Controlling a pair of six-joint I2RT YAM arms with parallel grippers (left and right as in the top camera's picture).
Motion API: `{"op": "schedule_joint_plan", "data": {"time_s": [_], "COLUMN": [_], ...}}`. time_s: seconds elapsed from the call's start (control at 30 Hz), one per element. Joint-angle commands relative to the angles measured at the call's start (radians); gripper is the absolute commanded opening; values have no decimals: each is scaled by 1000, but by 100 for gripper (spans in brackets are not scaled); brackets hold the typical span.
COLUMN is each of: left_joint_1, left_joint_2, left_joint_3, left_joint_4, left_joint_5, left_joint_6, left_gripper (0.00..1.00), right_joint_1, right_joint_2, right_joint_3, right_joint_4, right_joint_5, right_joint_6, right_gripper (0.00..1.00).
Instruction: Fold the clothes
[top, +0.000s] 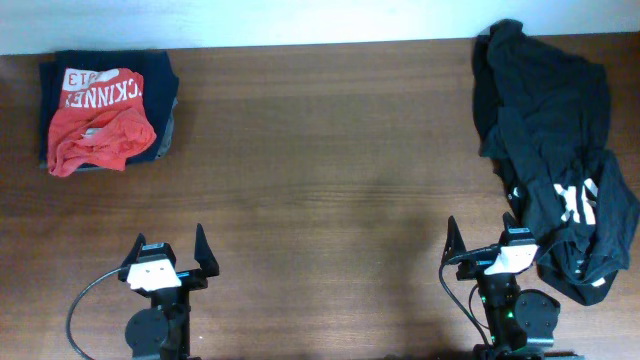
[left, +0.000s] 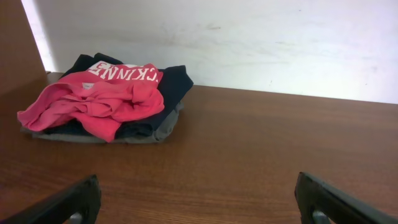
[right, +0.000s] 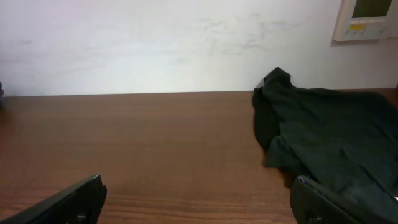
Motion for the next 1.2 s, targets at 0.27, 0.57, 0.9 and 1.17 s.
{"op": "schedule_joint_plan", "data": {"time_s": [0.27, 0.57, 0.9, 1.17], "left_joint_1": [-4, -4, -4, -4], "left_joint_2": [-9, -9, -9, -9], "left_joint_3": [-7, -7, -7, -7], "left_joint_4": [2, 2, 2, 2], "left_joint_5": [-7, -7, -7, -8], "left_joint_6": [16, 16, 16, 16], "left_gripper": [99, 99, 99, 99], "right_joint_1": [2, 2, 2, 1], "right_joint_2": [-6, -6, -6, -6], "right_joint_3": [-8, -8, -8, -8], "right_joint_4": [-2, -2, -2, 70], "right_joint_5": [9, 9, 9, 27], "right_joint_6": [0, 0, 0, -8], "right_gripper": [99, 99, 98, 99]}}
